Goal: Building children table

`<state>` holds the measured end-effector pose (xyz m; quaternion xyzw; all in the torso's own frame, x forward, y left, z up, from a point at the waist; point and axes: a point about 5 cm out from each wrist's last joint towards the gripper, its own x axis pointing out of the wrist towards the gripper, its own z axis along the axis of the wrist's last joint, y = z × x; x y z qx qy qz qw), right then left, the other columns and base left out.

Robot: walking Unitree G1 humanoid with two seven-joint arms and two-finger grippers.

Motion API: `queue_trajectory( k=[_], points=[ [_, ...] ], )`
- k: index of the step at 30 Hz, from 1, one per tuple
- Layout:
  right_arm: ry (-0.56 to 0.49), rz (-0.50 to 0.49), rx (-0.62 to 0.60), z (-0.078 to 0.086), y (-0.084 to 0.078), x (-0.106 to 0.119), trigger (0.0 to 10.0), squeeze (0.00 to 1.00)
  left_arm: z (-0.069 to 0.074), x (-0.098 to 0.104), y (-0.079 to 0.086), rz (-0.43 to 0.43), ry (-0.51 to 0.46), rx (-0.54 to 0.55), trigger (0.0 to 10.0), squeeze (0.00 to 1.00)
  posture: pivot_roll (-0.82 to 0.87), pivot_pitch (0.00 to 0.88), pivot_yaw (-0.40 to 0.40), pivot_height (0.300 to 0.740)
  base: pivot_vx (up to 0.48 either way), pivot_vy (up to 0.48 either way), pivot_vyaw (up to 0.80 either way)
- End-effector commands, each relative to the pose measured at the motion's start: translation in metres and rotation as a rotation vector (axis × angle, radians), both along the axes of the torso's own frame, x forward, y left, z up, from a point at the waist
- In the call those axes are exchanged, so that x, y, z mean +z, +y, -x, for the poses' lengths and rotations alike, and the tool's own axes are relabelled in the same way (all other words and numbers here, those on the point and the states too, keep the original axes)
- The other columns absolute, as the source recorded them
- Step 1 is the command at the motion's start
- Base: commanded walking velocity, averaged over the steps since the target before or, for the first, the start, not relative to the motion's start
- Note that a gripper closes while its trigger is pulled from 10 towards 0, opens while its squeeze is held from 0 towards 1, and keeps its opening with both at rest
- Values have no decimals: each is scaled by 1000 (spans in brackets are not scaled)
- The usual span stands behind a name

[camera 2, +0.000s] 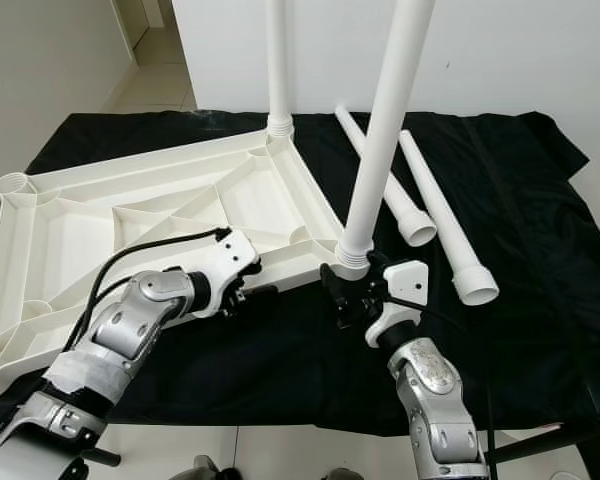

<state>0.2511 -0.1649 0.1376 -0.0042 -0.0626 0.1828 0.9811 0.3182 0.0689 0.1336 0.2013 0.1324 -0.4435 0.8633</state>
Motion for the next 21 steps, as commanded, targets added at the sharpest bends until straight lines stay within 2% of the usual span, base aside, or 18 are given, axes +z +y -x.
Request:
queue_trajectory(
  k=[1, 3, 4, 5, 8, 14, 17, 21],
  points=[
    [6, 9, 6, -1, 1, -1, 10000, 0, -9, -11, 18, -54, -25, 224, 3961, 0, -167, 47, 75, 740, 0, 0, 0],
    [6, 9, 6, -1, 1, -1, 10000, 0, -10, -11, 19, -55, -26, 236, 3961, 0, -167, 47, 75, 740, 0, 0, 0],
    [5, 9, 7, -1, 1, -1, 10000, 0, -11, -10, 19, -51, -28, 248, 196, 0, -169, 40, 74, 740, 0, 0, 0],
    [4, 8, 7, -2, 2, -1, 10000, 0, -12, -8, 18, -45, -34, 256, 0, 0, -169, 40, 74, 740, 0, 0, 0],
    [2, 8, 8, -3, 2, 0, 10000, 0, -13, -6, 17, -40, -42, 260, 0, 0, -169, 40, 74, 740, 0, 0, 0],
    [-3, 2, 9, -5, 5, 0, 10000, 0, -25, 5, 3, 44, -66, 333, 0, 0, -170, 34, 75, 740, 0, 0, 0],
    [-3, 1, 9, -5, 6, 0, 10000, 0, -27, 6, 1, 52, -68, 339, 0, 0, -170, 34, 75, 740, 0, 0, 0],
    [-4, -6, 9, -5, 8, 1, 10000, 0, -39, 27, -30, 127, -124, 339, 39, 0, -166, 47, 75, 740, 0, 0, 0]
  ],
)
